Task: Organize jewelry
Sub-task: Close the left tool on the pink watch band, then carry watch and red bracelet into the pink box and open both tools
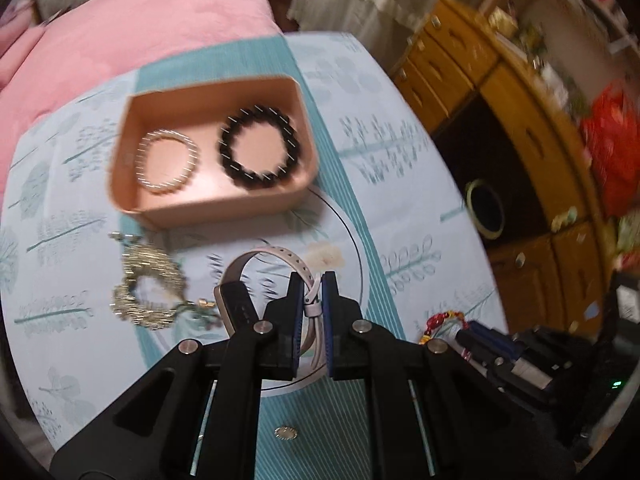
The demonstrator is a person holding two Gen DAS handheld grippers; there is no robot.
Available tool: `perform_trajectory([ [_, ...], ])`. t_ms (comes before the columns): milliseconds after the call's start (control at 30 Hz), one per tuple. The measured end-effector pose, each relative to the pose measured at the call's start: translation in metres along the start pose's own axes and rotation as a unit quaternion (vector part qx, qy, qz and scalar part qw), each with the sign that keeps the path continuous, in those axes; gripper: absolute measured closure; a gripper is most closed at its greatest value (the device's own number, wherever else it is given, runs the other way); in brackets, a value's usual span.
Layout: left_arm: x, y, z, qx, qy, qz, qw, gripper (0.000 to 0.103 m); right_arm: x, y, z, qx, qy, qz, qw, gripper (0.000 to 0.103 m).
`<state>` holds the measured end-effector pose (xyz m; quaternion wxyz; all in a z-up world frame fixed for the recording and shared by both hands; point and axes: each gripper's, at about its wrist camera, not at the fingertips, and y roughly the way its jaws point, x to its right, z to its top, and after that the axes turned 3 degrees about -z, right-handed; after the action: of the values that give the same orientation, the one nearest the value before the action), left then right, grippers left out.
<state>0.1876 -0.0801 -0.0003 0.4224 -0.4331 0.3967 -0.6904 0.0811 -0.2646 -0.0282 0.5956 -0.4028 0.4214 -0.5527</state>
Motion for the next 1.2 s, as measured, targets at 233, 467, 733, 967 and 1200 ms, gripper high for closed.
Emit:
perform_trajectory([
  [233, -0.04, -0.046, 0.015, 0.038, -0.052, -0.021, 0.9977, 0.097, -0.014, -0.009, 0.022, 0.011, 0.006, 0.034, 0.999, 0.097],
  [467, -0.071, -0.061, 0.019, 0.045, -0.084, -0.036, 0.9948, 0.097, -0.035, 0.0, 0.047, 0.004, 0.025, 0.076, 0.997, 0.097],
  [733, -0.084, -0.054, 0.044, 0.051, -0.073, -0.017, 0.9959, 0.096, -0.052, 0.017, 0.092, 0.005, 0.053, 0.095, 0.994, 0.097],
  [967, -0.093, -0.024, 0.083, 0.047, -0.071, -0.016, 0.9962, 0.096, -0.057, 0.034, 0.157, 0.033, 0.103, 0.098, 0.989, 0.097],
  [1200, -0.105, 0.019, 0.108, 0.034, -0.074, 0.011, 0.9966, 0.096, -0.063, 0.059, 0.203, 0.044, 0.119, 0.072, 0.989, 0.097],
])
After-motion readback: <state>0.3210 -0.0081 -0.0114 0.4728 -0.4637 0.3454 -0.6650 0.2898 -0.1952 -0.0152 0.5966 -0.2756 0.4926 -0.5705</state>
